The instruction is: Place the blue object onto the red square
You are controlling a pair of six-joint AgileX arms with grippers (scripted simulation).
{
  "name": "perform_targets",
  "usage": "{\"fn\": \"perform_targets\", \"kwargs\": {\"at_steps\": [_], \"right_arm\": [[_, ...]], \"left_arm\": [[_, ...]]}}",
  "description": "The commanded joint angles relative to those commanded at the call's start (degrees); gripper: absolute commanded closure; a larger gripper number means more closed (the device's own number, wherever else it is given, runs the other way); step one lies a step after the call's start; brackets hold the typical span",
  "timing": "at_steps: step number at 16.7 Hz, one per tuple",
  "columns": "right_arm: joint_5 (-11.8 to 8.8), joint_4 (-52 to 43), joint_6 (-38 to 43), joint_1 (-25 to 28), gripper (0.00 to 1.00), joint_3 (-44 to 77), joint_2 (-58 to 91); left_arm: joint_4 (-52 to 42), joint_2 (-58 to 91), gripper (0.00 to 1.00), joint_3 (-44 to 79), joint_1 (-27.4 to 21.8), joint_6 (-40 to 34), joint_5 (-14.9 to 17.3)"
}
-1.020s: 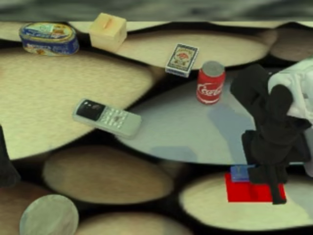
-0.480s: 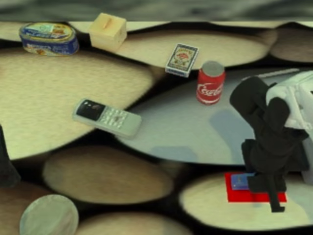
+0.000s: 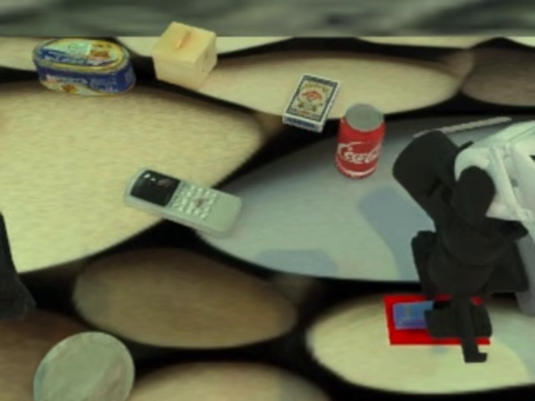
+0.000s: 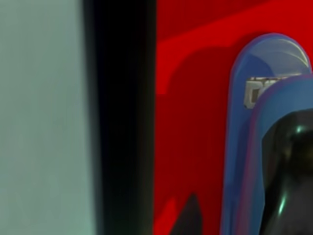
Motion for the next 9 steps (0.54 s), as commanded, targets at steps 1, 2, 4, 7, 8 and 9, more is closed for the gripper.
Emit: {"fn": "perform_targets", "kwargs": {"at_steps": [1, 2, 4, 7, 8, 9], "right_arm": [[0.0, 0.0, 0.0, 0.0, 0.17, 0.0, 0.0], [0.0, 0.0, 0.0, 0.0, 0.10, 0.0, 0.0], [0.0, 0.0, 0.0, 0.0, 0.00, 0.0, 0.0], [0.0, 0.0, 0.0, 0.0, 0.00, 0.0, 0.0], [0.0, 0.0, 0.0, 0.0, 0.00, 0.0, 0.0], [0.0, 0.0, 0.0, 0.0, 0.00, 0.0, 0.0]], "left_arm": [[0.0, 0.0, 0.00, 0.0, 0.0, 0.0, 0.0], [0.0, 0.0, 0.00, 0.0, 0.0, 0.0, 0.0], [0.0, 0.0, 0.00, 0.0, 0.0, 0.0, 0.0], [0.0, 0.0, 0.00, 0.0, 0.0, 0.0, 0.0], [0.0, 0.0, 0.00, 0.0, 0.0, 0.0, 0.0], [0.0, 0.0, 0.00, 0.0, 0.0, 0.0, 0.0]]}}
